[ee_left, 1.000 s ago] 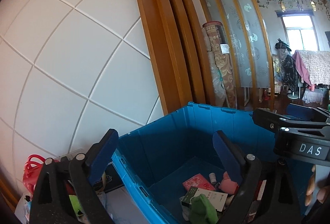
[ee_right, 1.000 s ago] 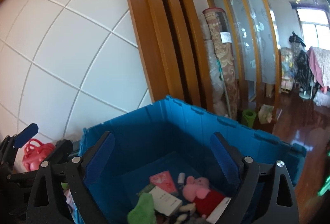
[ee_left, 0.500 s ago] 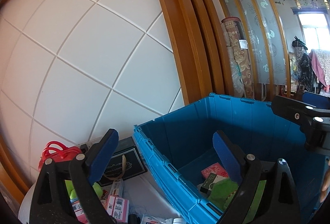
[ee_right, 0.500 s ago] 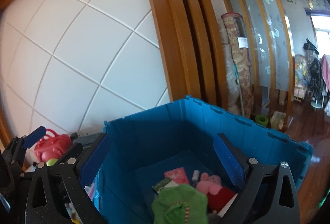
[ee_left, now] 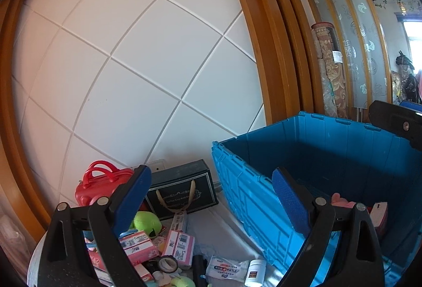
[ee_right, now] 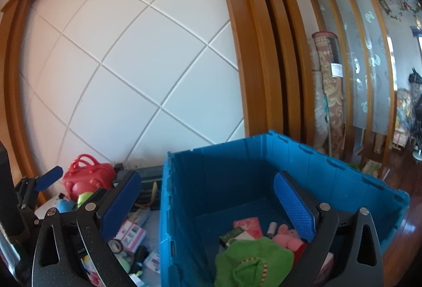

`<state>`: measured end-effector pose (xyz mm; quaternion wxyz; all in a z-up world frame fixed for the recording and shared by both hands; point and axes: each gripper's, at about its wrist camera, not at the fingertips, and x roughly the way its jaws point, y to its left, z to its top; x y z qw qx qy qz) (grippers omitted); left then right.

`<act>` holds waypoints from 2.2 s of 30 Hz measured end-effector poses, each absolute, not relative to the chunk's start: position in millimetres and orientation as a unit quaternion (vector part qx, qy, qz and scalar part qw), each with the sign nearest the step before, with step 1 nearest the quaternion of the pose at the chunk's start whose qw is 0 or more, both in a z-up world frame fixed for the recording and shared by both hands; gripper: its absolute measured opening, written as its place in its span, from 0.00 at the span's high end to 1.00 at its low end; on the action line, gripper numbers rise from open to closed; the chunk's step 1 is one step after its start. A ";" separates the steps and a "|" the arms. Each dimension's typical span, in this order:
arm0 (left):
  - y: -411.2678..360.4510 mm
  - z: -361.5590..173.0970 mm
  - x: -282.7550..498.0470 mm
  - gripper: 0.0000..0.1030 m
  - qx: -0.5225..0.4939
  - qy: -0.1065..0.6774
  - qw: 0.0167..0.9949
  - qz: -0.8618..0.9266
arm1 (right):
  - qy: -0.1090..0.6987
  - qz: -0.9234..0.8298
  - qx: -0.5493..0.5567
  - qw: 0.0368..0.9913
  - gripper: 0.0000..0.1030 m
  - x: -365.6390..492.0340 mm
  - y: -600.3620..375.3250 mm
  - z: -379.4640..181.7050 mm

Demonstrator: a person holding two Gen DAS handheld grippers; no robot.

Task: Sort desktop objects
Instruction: 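Move both tools back from the crate to the table pile, then grasp the yellow duck plush with the left gripper while the right gripper grasps the green frog plush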

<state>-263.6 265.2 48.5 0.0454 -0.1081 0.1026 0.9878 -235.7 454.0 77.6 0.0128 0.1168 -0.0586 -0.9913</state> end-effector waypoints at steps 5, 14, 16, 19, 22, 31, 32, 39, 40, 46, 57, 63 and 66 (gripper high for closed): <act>211.8 42.2 -255.9 0.09 -0.114 0.091 0.026 0.989 | -0.049 -0.992 0.112 0.035 0.01 -234.4 412.5 81.7; 90.2 21.8 -243.7 0.09 -0.143 0.088 -0.029 0.985 | -0.007 -0.988 0.119 0.096 0.01 -245.2 290.6 67.4; 65.3 15.8 -241.7 0.09 -0.151 0.087 -0.038 0.984 | 0.002 -0.986 0.128 0.108 0.01 -246.4 263.1 60.2; 32.8 6.7 -236.4 0.09 -0.161 0.085 -0.048 0.982 | 0.006 -0.983 0.137 0.126 0.01 -243.7 229.5 48.6; 8.2 -6.2 -233.0 0.09 -0.178 0.088 -0.055 0.979 | 0.011 -0.979 0.147 0.143 0.01 -240.7 201.6 35.1; -41.2 -42.5 -205.4 0.09 -0.207 0.084 -0.093 0.970 | 0.007 -0.955 0.193 0.224 0.01 -244.5 148.9 -0.3; -46.3 -45.5 -201.8 0.09 -0.211 0.080 -0.103 0.969 | 0.013 -0.953 0.193 0.233 0.01 -244.3 144.5 -2.4; -70.9 -73.1 -165.2 0.09 -0.224 0.063 -0.145 0.962 | 0.043 -0.931 0.222 0.287 0.01 -237.4 118.0 -26.7; -73.7 -79.4 -159.2 0.09 -0.227 0.062 -0.152 0.960 | 0.053 -0.927 0.226 0.295 0.01 -234.6 113.5 -32.5; -96.0 -110.1 -131.3 0.09 -0.263 0.050 -0.172 0.948 | 0.058 -0.903 0.261 0.335 0.01 -214.9 89.1 -62.8; -185.4 -120.5 -82.2 0.09 -0.274 0.083 -0.104 0.952 | 0.070 -0.917 0.266 0.289 0.01 -146.0 -1.4 -75.3; -241.2 -137.1 -70.3 0.09 -0.294 0.086 -0.060 0.950 | 0.041 -0.913 0.321 0.246 0.01 -117.2 -44.0 -106.6; -254.5 -146.3 -73.0 0.09 -0.297 0.088 -0.034 0.950 | 0.057 -0.916 0.327 0.226 0.01 -100.6 -58.1 -112.8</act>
